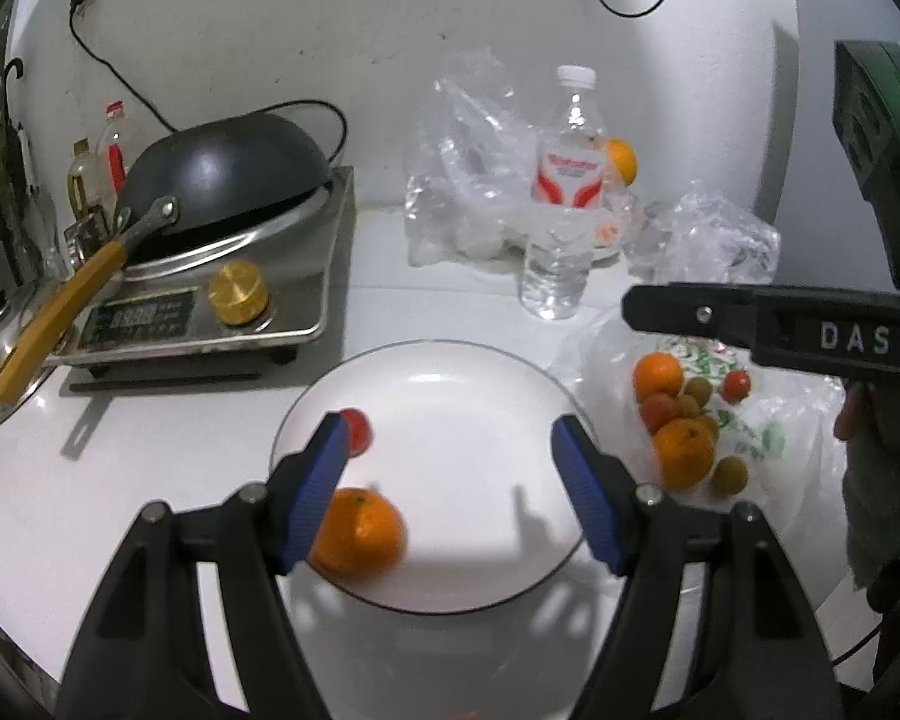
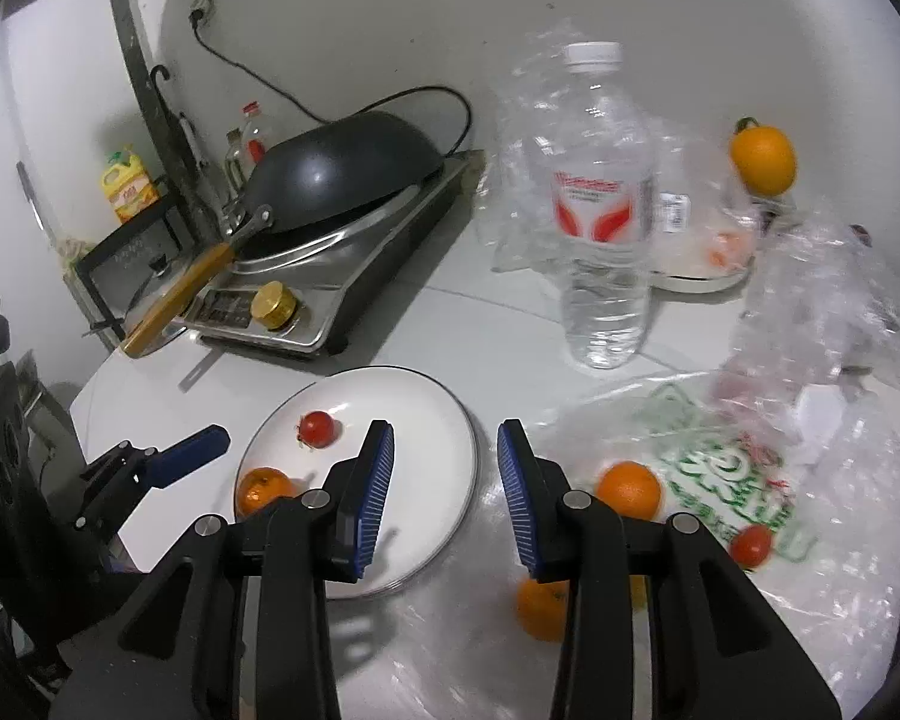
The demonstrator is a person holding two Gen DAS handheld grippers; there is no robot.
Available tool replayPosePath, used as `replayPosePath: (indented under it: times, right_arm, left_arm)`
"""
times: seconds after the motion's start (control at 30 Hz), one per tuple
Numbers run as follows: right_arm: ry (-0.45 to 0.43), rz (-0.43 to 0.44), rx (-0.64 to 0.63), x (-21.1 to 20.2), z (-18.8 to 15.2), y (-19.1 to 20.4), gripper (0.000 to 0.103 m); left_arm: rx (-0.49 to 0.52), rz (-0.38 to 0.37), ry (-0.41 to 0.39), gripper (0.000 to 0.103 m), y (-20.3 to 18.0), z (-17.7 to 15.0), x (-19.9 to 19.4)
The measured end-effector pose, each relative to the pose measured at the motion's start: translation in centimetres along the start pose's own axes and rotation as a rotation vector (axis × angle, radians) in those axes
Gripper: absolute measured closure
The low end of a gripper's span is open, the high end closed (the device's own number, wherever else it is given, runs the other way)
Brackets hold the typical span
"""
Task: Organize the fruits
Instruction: 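Grasp another orange with the left tool while the right tool grasps another cherry tomato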
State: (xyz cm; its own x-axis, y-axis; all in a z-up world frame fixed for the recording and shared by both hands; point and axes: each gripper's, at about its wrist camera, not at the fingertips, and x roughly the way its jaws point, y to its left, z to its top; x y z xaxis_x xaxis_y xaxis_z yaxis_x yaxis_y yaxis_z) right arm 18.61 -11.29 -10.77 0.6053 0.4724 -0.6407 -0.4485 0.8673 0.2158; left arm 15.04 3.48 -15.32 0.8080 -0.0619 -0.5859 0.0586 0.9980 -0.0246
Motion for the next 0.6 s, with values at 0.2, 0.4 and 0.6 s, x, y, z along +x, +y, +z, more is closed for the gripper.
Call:
replayPosePath:
  times: [0.2, 0.4, 0.6]
  right_arm:
    - [-0.028, -0.025, 0.011, -2.3, -0.7, -2.5, 0.065]
    - [-0.049, -0.055, 0.026, -4.3, -1.8, -5.6, 0.065]
    - [-0.05, -0.08, 0.046, -5.1, -2.8, -8.6, 0.065]
  left_arm:
    - [0.026, -0.016, -0.009, 0.032, -2.6, 0.5, -0.6]
    - [0.075, -0.037, -0.002, 0.032, -5.8, 1.0, -0.5]
    - [0.123, -0.06, 0.018, 0.032, -8.8, 1.0, 0.2]
